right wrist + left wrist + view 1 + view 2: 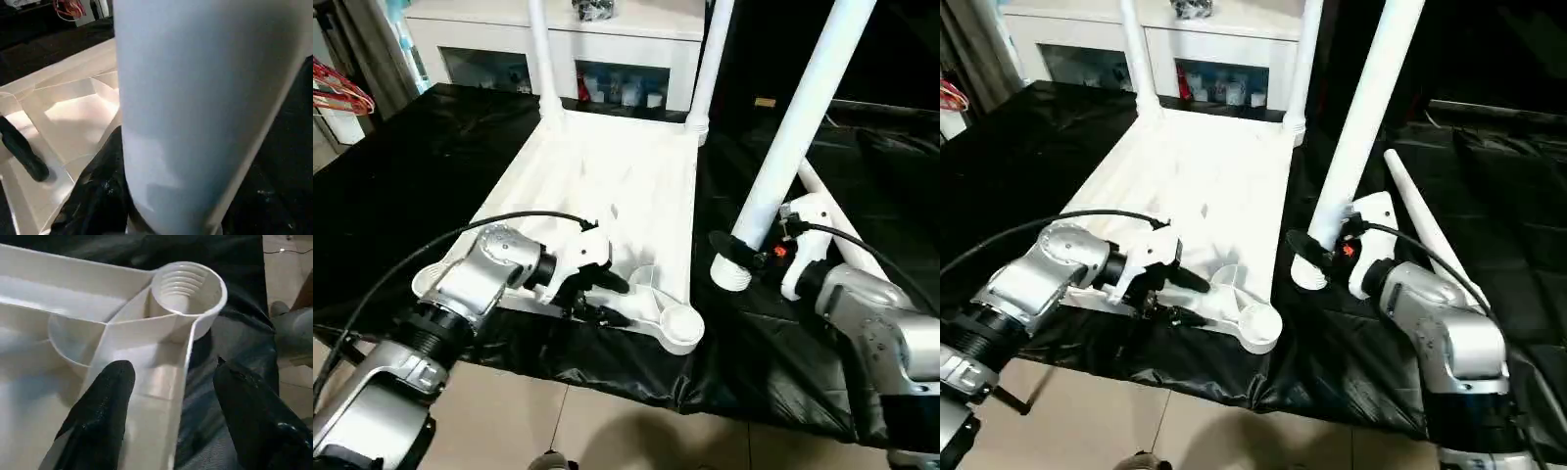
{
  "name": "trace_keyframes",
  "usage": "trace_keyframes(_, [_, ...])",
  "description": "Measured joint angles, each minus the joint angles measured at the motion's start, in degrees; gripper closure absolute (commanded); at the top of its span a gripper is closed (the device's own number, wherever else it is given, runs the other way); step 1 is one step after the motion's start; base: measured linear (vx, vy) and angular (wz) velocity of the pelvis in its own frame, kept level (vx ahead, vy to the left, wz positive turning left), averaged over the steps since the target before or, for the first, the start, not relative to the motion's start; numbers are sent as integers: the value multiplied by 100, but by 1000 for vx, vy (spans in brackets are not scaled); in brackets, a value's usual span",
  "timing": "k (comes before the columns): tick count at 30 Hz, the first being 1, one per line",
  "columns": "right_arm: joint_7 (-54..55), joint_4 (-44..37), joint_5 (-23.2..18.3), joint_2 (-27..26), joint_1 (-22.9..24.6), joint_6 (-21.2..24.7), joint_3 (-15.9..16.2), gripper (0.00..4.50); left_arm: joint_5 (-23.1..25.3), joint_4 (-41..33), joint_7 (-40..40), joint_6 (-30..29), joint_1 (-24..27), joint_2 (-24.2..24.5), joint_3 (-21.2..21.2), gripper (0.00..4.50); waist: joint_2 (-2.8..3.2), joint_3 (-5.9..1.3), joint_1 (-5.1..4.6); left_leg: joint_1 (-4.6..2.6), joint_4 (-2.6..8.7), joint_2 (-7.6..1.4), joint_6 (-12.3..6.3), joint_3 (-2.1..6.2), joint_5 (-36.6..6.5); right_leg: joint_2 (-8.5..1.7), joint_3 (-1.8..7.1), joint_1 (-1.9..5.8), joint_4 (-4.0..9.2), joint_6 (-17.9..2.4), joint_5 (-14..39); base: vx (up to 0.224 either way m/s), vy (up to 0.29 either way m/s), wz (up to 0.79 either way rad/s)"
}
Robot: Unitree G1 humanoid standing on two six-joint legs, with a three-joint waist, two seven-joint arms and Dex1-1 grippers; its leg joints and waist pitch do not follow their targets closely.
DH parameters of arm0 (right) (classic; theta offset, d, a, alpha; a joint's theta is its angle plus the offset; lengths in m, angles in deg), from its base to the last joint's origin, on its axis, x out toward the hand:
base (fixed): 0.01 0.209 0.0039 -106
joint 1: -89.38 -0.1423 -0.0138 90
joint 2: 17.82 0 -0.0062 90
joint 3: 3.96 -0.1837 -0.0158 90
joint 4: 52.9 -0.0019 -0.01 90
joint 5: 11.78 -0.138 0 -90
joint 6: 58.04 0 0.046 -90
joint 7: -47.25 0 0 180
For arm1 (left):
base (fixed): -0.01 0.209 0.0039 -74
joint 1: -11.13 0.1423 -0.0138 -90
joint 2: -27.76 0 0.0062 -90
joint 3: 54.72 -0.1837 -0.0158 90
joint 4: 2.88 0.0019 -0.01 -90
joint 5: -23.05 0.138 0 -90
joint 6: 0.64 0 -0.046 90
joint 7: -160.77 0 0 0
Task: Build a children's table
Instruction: Pick table leg, then rotate table base
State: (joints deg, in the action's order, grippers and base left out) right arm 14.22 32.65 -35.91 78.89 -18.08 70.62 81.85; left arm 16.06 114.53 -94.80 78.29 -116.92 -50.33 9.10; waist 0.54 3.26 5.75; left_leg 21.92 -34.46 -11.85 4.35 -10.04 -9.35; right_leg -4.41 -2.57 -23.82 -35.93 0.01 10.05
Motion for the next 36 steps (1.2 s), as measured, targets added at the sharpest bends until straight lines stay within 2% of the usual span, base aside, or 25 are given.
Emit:
trace_keyframes(1, [1,-5,-1,-1,9,9,0,259,39,0,21,15,16,-7,-1,176,0,0,-3,0,0,0,0,0,0,0,1,0,0,0,0,0,0,0])
trace_keyframes(6, [15,-143,-9,-11,151,127,18,259,449,237,512,234,51,-133,-52,189,3,0,-10,3,0,1,0,0,0,0,1,0,3,1,1,0,0,0])
trace_keyframes(8, [22,-172,-21,-8,152,133,18,259,459,242,629,196,135,-178,-57,224,3,0,-12,2,-1,0,0,0,0,0,1,0,3,1,1,0,0,0])
trace_keyframes(11, [27,-181,-47,-4,157,138,17,259,433,184,669,23,190,-220,-53,234,5,1,-17,2,0,0,0,0,0,0,0,0,2,0,0,0,0,0])
trace_keyframes(14, [40,-230,-47,-3,220,139,18,259,312,-194,843,-309,429,-263,130,271,18,-2,-16,1,-1,0,0,0,0,0,0,2,2,-1,-1,0,0,0])
trace_keyframes(19, [82,-244,-47,-9,248,187,18,259,228,-596,1071,-664,676,-303,283,305,19,-2,-41,1,0,0,0,2,0,0,-2,1,1,-4,-3,0,0,0])
trace_keyframes(22, [108,-244,-46,-18,255,188,32,259,245,-852,1206,-881,763,-286,285,331,19,-2,-52,0,0,0,0,3,0,0,-2,1,1,2,-1,0,0,0])
trace_keyframes(25, [125,-244,-45,-20,255,188,55,259,458,-1101,1284,-913,852,-191,228,355,19,-2,-65,0,0,0,0,4,0,0,-3,2,1,21,10,0,0,0])
trace_keyframes(32, [126,-244,-44,-23,255,188,84,259,618,-1369,1363,-1079,860,-176,82,396,24,-5,-127,-4,0,1,0,4,0,3,1,-4,1,22,10,0,0,0])
trace_keyframes(36, [136,-244,-41,-66,254,187,119,259,672,-1548,1631,-1540,853,-349,70,419,32,-10,-174,-3,1,2,0,4,-1,5,4,-5,5,1,-2,0,0,0])
